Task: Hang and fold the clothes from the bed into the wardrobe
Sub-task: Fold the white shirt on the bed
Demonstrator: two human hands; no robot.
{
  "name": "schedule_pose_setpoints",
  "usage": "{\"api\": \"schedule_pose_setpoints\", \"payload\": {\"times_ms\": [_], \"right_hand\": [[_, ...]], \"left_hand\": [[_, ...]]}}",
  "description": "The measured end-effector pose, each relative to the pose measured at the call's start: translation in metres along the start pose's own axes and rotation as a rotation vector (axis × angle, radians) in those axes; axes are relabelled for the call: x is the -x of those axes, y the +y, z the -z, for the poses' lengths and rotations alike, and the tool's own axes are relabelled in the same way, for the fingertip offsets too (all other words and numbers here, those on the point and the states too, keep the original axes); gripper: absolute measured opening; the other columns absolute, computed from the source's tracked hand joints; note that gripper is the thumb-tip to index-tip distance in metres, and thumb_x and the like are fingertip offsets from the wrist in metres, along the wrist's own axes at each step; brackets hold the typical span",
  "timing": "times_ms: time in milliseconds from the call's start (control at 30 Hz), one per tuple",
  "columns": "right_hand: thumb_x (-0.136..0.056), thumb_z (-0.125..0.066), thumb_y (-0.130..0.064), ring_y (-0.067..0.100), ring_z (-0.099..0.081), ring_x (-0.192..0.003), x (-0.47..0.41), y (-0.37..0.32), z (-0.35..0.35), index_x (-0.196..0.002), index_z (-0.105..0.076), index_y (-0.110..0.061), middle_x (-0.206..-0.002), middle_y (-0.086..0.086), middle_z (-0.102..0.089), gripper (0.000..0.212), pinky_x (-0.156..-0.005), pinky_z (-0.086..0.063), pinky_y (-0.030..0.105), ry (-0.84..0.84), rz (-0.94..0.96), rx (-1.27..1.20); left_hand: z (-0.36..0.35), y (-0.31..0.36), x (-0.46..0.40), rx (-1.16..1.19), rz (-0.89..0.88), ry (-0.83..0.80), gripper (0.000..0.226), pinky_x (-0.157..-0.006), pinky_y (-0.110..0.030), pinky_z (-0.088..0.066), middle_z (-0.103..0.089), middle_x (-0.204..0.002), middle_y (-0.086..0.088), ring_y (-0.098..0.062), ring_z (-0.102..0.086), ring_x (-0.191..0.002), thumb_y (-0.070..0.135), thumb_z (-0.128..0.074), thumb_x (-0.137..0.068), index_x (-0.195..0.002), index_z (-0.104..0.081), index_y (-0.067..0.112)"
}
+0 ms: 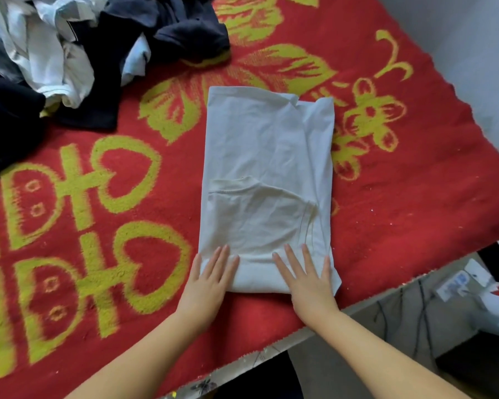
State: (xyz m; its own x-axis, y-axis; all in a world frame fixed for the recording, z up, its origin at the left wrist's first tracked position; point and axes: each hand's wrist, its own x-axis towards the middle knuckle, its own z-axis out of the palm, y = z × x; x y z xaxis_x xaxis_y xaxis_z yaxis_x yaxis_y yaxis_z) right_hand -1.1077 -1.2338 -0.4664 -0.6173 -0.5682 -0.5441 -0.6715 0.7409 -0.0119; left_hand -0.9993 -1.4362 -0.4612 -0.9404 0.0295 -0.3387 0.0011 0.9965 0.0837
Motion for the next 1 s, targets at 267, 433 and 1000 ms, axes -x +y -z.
{"api": "schedule_pose_setpoints", "payload": {"times_ms": [267, 433, 1000], "right_hand": [[-0.086, -0.035, 0.013, 0.032, 0.009, -0.147, -0.001, 0.021, 0.056, -0.154, -0.006, -0.031, -0.162, -0.004, 0.007, 0.086, -0.116, -0.013, 0.055, -0.452, 0.158, -0.121], [-0.086, -0.037, 0.003, 0.022, -0.054, -0.102, 0.001, 0.037, 0.122, -0.127, -0.052, -0.01, -0.131, 0.011, -0.055, 0.046, -0.074, -0.042, 0.015, -0.848, 0.271, -0.202], [-0.101, -0.029, -0.043, 0.023, 0.031, -0.139, -0.102, 0.019, 0.046, -0.148, 0.008, -0.036, -0.158, -0.005, 0.019, 0.061, -0.105, 0.015, 0.067, 0.158, 0.05, -0.093]], "left_hand": [[0.04, -0.022, -0.022, 0.196, -0.022, -0.48, 0.06, -0.11, -0.034, -0.032, -0.041, -0.146, -0.013, -0.028, -0.042, -0.132, -0.002, -0.039, -0.087, -0.145, -0.036, 0.014], [0.107, -0.039, -0.04, 0.591, 0.026, -1.039, 0.031, -0.053, -0.018, -0.038, -0.051, -0.072, 0.003, -0.012, -0.047, -0.066, -0.004, -0.032, -0.077, -0.074, -0.053, 0.018], [0.02, -0.018, -0.122, 0.249, 0.255, 0.045, 0.063, -0.11, -0.065, -0.002, -0.003, -0.158, 0.0, -0.024, -0.005, -0.147, 0.05, -0.018, -0.092, -0.15, -0.019, 0.026]]}}
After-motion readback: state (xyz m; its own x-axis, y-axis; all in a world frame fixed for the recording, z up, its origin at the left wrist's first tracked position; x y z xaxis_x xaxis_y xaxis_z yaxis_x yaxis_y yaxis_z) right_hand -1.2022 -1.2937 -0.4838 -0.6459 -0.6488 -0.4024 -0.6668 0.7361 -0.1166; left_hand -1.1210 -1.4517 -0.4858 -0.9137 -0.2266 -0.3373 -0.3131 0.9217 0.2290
